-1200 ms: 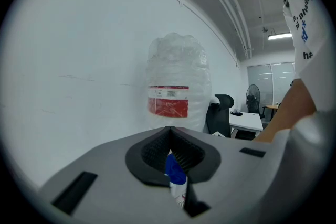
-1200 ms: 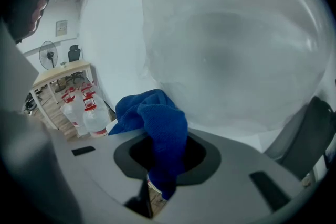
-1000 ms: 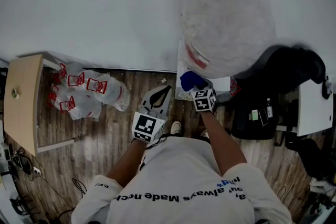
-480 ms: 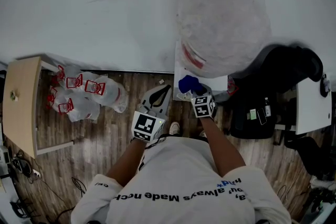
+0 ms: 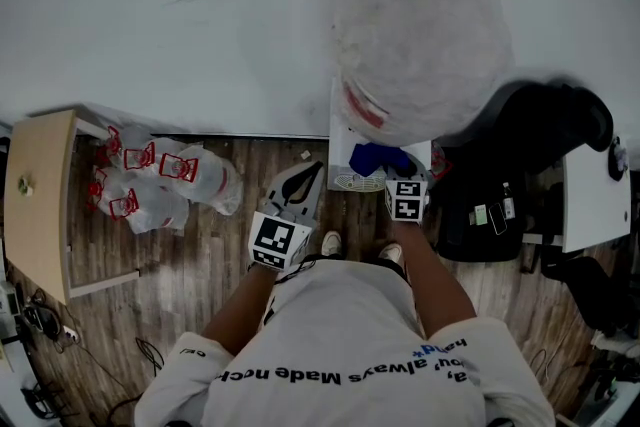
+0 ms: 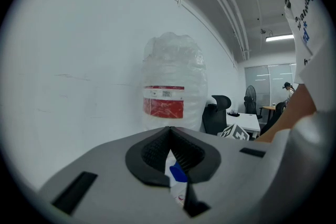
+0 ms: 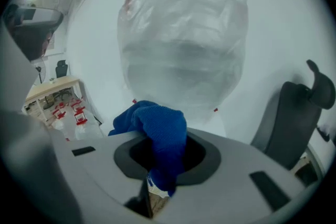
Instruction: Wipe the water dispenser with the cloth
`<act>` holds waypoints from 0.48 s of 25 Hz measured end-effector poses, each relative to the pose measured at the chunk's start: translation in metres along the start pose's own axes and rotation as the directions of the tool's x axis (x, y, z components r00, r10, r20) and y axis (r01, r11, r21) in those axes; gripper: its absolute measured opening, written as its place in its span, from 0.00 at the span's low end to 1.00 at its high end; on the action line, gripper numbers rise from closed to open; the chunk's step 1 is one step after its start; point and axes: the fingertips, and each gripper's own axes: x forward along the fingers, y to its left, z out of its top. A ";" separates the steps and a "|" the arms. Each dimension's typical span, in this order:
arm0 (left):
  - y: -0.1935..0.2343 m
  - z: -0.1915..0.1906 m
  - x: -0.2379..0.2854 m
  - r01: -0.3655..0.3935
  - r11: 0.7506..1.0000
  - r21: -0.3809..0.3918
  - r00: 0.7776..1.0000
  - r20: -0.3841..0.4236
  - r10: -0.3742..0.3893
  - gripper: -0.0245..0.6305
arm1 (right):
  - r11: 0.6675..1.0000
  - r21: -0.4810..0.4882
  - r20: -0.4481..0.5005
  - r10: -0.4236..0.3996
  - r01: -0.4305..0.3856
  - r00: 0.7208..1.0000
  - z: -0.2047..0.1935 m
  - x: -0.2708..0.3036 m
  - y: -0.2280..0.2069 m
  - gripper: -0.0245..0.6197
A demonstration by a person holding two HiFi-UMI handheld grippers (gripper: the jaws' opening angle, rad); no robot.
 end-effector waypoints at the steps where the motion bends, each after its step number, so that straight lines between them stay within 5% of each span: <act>1: -0.001 -0.001 0.000 0.002 1.000 0.000 1.000 -0.001 -0.002 0.07 | 1.000 -0.004 -0.006 -0.016 0.016 1.000 -0.001 0.003 -0.009 0.17; 6: -0.004 -0.004 0.001 0.008 1.000 -0.005 1.000 -0.009 -0.008 0.07 | 0.998 -0.018 -0.046 -0.059 0.058 0.997 -0.007 0.019 -0.041 0.16; 12: -0.004 -0.004 0.000 0.003 1.000 0.002 1.000 -0.021 -0.003 0.07 | 0.998 -0.062 -0.112 -0.021 0.014 0.993 -0.013 0.040 -0.034 0.16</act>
